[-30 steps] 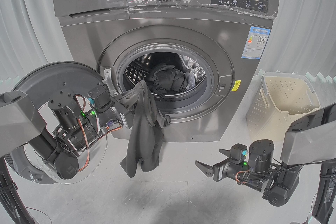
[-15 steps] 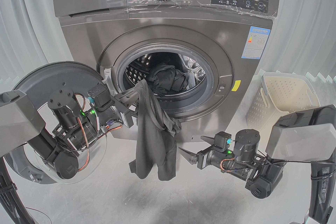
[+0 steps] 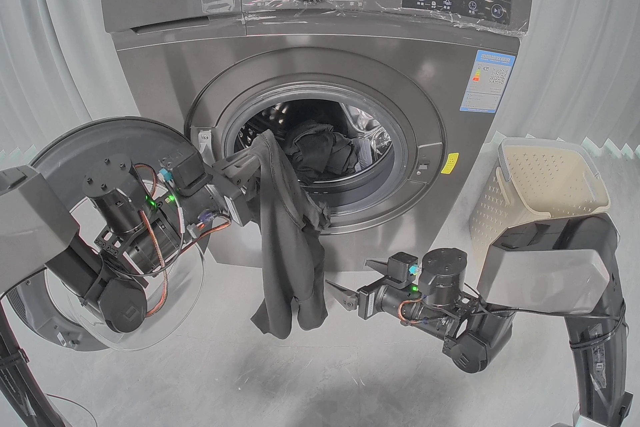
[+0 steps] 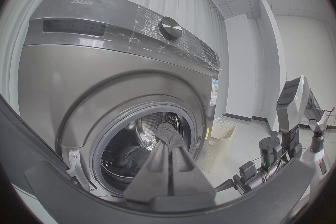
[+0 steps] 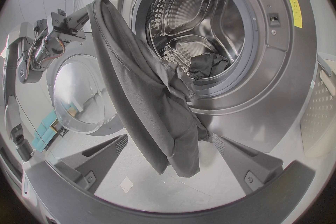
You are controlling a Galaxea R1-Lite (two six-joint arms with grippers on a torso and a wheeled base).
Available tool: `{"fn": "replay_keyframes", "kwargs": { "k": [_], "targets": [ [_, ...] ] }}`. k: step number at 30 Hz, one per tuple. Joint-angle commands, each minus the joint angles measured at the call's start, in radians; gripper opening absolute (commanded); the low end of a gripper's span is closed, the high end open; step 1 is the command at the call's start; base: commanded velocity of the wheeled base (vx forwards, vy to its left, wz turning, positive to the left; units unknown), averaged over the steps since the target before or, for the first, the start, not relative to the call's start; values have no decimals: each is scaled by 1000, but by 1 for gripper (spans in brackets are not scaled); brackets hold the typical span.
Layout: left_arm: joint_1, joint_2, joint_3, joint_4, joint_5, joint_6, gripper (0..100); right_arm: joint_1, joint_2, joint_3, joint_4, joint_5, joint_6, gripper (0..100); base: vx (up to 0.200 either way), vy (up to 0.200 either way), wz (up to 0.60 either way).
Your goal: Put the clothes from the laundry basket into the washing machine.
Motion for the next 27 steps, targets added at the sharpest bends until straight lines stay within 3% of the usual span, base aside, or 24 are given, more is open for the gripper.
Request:
{"fn": "replay_keyframes", "kwargs": {
  "k": [1, 7, 13, 21, 24, 27],
  "targets": [
    [-4, -7, -12, -1, 4, -1, 0, 2, 58, -64, 12, 5, 0, 100, 0, 0, 0],
    [-7, -30, -26, -1, 7, -7, 0, -8, 107, -197, 97, -5, 3, 100, 0, 0, 0],
    [-7, -59, -32, -1, 6, -39, 0, -11, 153, -351, 218, -53, 6, 100, 0, 0, 0],
    [-7, -56, -35, -1, 6, -39, 0, -11, 205, -490, 328, -71, 15, 100, 0, 0, 0],
    [-8, -59, -33, -1, 6, -41, 0, -21, 231, -553, 350, -104, 15, 100, 0, 0, 0],
    [-8, -57, -35, -1, 6, -41, 0, -31, 238, -567, 355, -108, 15, 100, 0, 0, 0]
  ]
}}
